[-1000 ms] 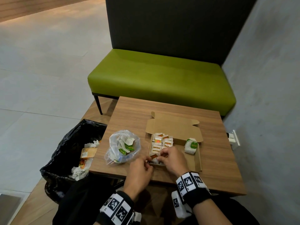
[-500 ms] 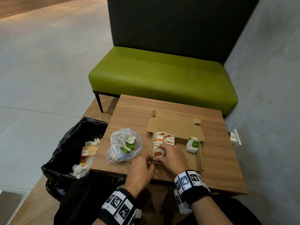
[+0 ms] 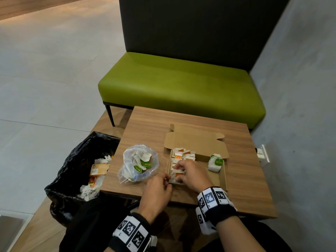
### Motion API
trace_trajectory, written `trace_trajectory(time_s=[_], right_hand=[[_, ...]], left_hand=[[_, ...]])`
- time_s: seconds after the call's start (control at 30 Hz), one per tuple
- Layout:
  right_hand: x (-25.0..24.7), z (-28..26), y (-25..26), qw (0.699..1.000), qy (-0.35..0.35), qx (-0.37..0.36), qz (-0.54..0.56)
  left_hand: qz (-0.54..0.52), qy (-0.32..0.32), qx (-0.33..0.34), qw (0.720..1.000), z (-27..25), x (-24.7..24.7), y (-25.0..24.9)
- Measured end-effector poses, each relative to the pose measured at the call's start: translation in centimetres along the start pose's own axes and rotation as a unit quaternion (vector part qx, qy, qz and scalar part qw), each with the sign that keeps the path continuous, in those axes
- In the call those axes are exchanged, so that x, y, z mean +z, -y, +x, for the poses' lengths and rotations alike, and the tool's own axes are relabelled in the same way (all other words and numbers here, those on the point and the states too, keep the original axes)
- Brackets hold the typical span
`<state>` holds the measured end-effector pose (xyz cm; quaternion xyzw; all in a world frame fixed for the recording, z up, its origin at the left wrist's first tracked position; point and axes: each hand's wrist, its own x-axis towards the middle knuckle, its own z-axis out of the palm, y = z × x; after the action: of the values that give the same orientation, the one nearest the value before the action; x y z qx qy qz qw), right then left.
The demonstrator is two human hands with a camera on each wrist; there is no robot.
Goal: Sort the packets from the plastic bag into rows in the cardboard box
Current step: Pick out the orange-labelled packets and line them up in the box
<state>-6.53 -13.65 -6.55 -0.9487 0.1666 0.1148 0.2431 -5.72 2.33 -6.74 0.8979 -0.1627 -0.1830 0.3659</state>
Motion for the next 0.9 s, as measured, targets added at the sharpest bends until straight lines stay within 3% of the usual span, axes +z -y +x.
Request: trace_trajectory(time_s=[0.3, 0.5, 0.67, 0.83, 0.9], right_hand=[[1.6, 0.4, 0.7, 0.996, -0.041, -0.034, -0.077], [1.1, -0.1, 0.3, 0.997, -0.066, -0.034, -0.012], [0.0, -1.2, -1.0, 0.99, -0.138, -0.033, 0.03], [0.9, -1.1, -1.0, 0.996, -0.075, -0.051, 0.02], [0.8, -1.3, -1.2, 0.994, -0.085, -0.056, 0.034]], left_hand=[[-0.004, -0.003, -0.002, 1.0, 0.1, 0.0, 0.0], [-0.002, -0.004, 0.004, 1.0, 0.1, 0.1, 0.1], [-0.009, -0.005, 0.006, 1.0, 0.1, 0.1, 0.2], [-0.001, -0.008, 0.007, 1.0, 0.1, 0.3, 0.2], [0.001, -0.004, 0.005, 1.0, 0.2, 0.3, 0.2]])
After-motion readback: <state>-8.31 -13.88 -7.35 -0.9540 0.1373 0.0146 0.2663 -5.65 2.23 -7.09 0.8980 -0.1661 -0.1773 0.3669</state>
